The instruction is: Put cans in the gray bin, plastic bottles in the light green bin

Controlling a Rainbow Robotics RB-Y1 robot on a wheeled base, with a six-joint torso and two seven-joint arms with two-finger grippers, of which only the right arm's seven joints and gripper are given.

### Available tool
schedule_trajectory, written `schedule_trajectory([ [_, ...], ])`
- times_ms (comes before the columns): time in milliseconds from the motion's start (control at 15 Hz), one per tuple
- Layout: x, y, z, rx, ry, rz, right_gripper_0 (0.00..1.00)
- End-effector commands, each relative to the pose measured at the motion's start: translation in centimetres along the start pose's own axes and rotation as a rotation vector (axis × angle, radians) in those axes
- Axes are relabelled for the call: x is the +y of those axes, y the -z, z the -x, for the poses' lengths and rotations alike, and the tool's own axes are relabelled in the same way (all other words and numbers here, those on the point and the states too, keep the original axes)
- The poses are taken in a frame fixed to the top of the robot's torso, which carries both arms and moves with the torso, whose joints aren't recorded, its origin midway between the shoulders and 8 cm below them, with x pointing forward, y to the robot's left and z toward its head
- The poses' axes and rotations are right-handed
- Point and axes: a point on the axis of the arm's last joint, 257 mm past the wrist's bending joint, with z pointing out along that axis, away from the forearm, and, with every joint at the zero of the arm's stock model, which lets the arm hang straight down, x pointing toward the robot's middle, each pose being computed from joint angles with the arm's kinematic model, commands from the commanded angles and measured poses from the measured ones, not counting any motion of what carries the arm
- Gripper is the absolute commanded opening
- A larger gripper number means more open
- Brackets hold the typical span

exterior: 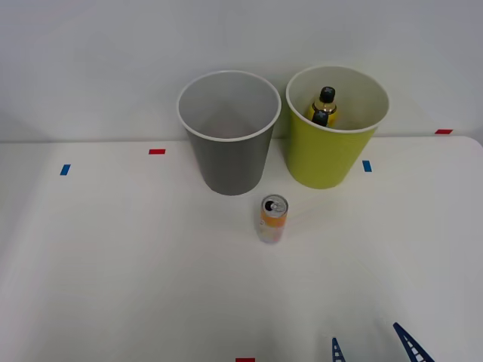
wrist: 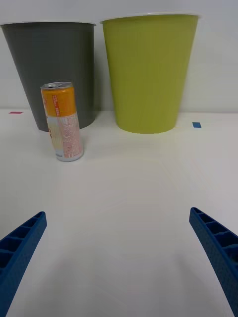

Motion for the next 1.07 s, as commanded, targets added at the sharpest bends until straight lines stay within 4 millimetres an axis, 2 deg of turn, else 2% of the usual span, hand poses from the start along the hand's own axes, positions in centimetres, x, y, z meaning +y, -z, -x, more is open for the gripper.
schedule_trajectory([
  [67, 1.2, -0.2, -1.2, 0.018, -0.033, 0.031, 1.0],
  [267, 3.6, -1.6, 1.9, -0.059, -0.068, 0.121, 1.0],
  [400, 4.2, -2.1, 2.6, -0.084, -0.111, 0.162, 1.0],
  [600, 4.1, -3.1, 3.4, -0.113, -0.114, 0.209, 1.0],
  [733, 4.8, -3.8, 3.6, -0.121, -0.091, 0.231, 1.0],
  [1067, 4.9, -5.9, 5.3, -0.197, 0.038, 0.149, 1.0],
])
